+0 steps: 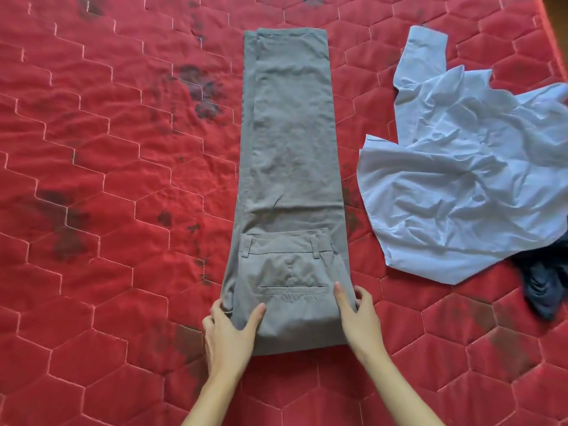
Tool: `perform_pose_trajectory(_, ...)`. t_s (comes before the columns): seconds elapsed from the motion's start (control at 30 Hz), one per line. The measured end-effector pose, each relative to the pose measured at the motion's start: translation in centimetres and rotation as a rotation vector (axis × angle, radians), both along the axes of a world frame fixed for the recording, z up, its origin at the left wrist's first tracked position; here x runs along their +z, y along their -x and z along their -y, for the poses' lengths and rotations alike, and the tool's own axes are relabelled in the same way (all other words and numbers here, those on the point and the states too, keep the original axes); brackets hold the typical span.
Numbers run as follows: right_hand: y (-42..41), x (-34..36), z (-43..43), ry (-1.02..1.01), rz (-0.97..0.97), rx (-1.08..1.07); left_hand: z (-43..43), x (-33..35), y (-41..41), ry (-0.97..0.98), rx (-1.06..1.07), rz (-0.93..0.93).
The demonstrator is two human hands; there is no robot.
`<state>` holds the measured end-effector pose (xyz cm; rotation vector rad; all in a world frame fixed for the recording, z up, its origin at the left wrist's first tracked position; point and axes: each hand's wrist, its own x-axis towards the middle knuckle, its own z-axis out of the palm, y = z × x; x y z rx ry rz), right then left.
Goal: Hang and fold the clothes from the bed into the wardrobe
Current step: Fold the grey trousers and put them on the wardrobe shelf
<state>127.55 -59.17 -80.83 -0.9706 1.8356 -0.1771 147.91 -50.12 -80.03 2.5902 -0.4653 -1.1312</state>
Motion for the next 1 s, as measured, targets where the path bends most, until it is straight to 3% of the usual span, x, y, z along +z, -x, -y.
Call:
perform_pose_trajectory(0.13,0.5,0.2,0.0,-0.043,0.012,-0.004,-0.4,-0.2,0.0,-0.028,0.103,-0.087)
perform_pose_trajectory(0.5,2.5,1.0,-8.0,-0.197,-0.013,0.109,-9.0,0.4,0.3,-0.184,-0.058,-0.220)
perform_pose_trajectory(0.67,3.4,3.3,-12.2,-0.137,-0.036,0.091,-11.8,3.4,0.2,-0.216,-0.097,-0.247)
perform_pose_trajectory(1.0,4.0,11.0,-8.4,0.234,0.257,0.090,-6.4,10.4,-3.2,0.335,0.055,-0.586)
